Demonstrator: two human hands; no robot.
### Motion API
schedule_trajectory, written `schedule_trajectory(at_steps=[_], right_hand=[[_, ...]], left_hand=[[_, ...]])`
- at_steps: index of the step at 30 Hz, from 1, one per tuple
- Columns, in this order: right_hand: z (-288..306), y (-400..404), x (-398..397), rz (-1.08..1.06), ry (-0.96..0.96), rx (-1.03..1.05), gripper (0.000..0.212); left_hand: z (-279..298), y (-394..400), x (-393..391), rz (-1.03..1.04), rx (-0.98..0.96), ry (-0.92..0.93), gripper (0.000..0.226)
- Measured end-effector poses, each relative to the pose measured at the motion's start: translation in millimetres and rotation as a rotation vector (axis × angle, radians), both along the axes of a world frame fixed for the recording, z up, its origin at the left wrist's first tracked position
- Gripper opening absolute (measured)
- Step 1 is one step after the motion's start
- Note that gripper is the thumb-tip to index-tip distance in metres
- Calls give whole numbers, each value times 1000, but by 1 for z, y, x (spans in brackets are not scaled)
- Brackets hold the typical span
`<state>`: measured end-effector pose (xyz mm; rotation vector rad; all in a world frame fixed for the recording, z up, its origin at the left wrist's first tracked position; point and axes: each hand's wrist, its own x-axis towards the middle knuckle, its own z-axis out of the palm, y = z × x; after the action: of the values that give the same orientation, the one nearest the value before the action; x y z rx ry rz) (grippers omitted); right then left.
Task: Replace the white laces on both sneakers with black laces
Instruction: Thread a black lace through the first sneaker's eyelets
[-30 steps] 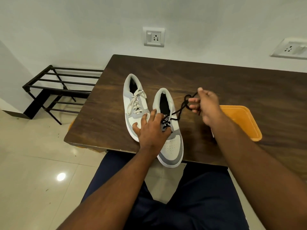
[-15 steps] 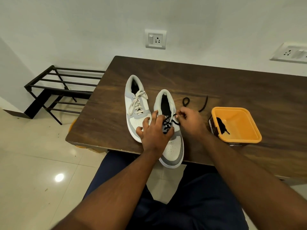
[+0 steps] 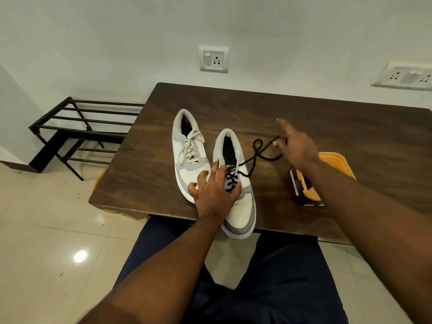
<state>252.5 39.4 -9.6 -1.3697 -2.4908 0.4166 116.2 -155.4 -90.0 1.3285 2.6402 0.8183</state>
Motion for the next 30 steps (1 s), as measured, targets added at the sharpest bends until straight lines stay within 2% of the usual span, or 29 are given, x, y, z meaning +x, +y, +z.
schedule_trajectory(at_steps=[2,4,7,9,15,17,18,19,20,22,24,25,27,30], right_hand=[[-26,-31,-7,37,132,-89,54],[-49,-56,-16,94,154,-123,35],[-64,-77,-29,157,225,-144,32],[-64,-77,-33,174,227,-122,22],[-13,-39,-27,193,-139,175,13],[0,-30,-30,254,-330,268,9],[0,-28,-32,269,-365,274,7],[-3,-29,-34,263,-329,244,7],[-7,-33,-34,236,-211,152,10],[-23,-42,-31,159,109,-172,34],[-38,-60,-23,146,303,-464,61],[-46,-70,-18,146,348,-518,70],[-55,-92,-8,136,393,-533,75],[-60,-121,1,110,421,-483,57]], left_hand=[[-2,1,0,2,7,11,56],[-4,1,1,6,9,13,56],[-5,1,-1,2,-12,-2,57],[-3,0,-1,-8,-35,-17,58],[1,-1,2,-1,-43,8,53],[2,0,0,-14,-68,14,51],[2,0,0,-16,-79,11,51],[2,-1,0,-17,-81,4,51],[2,-2,-1,-19,-76,-9,51],[3,-2,-2,-35,-48,-50,52],[4,-6,-2,-68,-20,-84,56],[5,-7,-2,-81,-6,-99,59],[6,-12,-1,-67,28,-156,61],[6,-19,6,29,140,-257,52]])
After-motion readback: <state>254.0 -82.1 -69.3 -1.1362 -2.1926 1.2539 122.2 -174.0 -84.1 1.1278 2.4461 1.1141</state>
